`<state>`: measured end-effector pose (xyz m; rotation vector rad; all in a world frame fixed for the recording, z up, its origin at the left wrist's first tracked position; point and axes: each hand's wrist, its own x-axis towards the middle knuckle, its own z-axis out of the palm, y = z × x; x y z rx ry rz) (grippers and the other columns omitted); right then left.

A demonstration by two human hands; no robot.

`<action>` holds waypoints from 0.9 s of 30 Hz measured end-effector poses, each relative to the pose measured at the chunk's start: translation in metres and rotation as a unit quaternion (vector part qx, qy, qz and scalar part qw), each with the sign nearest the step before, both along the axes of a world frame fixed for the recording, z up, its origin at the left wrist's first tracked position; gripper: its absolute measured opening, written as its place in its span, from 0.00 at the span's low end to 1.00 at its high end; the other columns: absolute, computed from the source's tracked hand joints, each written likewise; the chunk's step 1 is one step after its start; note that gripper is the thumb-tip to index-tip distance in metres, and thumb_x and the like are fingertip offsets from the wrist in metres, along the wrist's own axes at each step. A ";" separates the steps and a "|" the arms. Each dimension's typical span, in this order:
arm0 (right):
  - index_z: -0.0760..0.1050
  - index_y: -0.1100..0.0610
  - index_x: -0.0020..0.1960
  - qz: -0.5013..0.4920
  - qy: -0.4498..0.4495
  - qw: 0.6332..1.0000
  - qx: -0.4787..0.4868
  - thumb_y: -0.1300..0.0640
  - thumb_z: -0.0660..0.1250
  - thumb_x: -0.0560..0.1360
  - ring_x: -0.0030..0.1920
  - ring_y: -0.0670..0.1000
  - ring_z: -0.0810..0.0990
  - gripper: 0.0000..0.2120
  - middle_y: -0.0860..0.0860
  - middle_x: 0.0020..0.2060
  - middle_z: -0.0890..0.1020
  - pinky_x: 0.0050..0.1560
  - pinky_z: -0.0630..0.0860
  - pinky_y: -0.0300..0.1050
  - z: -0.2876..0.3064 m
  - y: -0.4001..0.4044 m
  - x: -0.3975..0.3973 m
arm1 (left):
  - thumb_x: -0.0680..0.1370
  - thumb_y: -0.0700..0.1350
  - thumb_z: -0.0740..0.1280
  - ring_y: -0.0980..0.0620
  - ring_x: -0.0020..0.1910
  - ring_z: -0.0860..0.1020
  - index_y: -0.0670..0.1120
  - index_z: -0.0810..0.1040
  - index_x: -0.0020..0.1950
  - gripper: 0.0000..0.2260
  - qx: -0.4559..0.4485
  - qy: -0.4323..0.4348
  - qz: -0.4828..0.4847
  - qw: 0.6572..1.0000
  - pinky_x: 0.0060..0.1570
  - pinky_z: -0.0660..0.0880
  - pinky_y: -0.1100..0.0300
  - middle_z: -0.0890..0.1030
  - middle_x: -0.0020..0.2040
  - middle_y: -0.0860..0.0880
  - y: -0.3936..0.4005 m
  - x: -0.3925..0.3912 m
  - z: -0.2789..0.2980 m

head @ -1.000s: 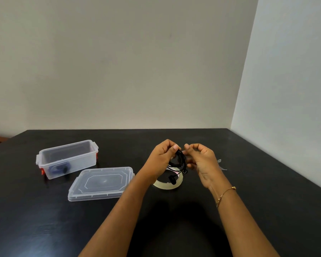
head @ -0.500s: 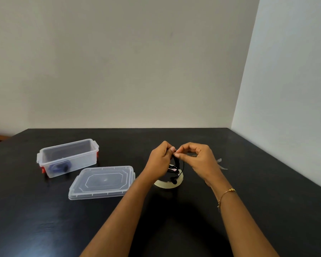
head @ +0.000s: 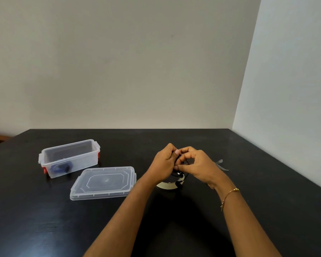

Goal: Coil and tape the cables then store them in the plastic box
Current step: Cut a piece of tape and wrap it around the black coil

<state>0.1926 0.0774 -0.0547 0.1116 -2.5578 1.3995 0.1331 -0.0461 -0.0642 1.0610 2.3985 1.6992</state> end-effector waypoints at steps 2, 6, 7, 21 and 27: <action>0.79 0.53 0.37 -0.003 -0.001 1.000 0.012 0.61 0.72 0.69 0.60 0.47 0.71 0.05 0.47 0.56 0.75 0.64 0.69 0.48 0.001 0.000 0.000 | 0.82 0.44 0.53 0.57 0.36 0.71 0.43 0.69 0.48 0.08 -0.006 0.015 0.003 1.000 0.37 0.71 0.66 0.73 0.38 0.52 0.000 0.000 -0.001; 0.78 0.51 0.36 -0.027 0.054 0.998 0.023 0.63 0.72 0.69 0.56 0.45 0.73 0.08 0.47 0.52 0.76 0.55 0.70 0.36 -0.001 -0.003 -0.002 | 0.82 0.45 0.52 0.55 0.38 0.71 0.43 0.67 0.48 0.08 -0.015 0.056 0.014 0.998 0.39 0.71 0.62 0.72 0.38 0.51 0.001 0.001 -0.002; 0.78 0.51 0.36 -0.031 0.074 0.997 0.022 0.63 0.71 0.69 0.54 0.44 0.74 0.08 0.46 0.50 0.76 0.52 0.70 0.32 -0.002 -0.004 -0.002 | 0.82 0.45 0.52 0.55 0.39 0.72 0.43 0.66 0.48 0.08 -0.008 0.058 0.017 0.998 0.40 0.71 0.62 0.73 0.39 0.51 0.001 0.001 -0.002; 0.78 0.56 0.41 -0.061 0.146 0.986 0.056 0.66 0.73 0.67 0.38 0.43 0.80 0.08 0.50 0.42 0.79 0.43 0.78 0.31 -0.010 -0.006 -0.007 | 0.82 0.42 0.53 0.56 0.40 0.70 0.48 0.67 0.42 0.10 -0.020 -0.046 -0.014 0.999 0.42 0.69 0.64 0.71 0.40 0.50 -0.002 -0.007 -0.004; 0.66 0.49 0.43 -0.054 0.066 0.996 0.001 0.65 0.73 0.67 0.43 0.51 0.83 0.19 0.54 0.43 0.81 0.46 0.81 0.42 -0.005 -0.001 -0.003 | 0.81 0.43 0.54 0.47 0.51 0.74 0.51 0.63 0.49 0.03 -0.082 -0.004 -0.012 0.997 0.60 0.71 0.48 0.74 0.45 0.50 -0.001 -0.005 -0.008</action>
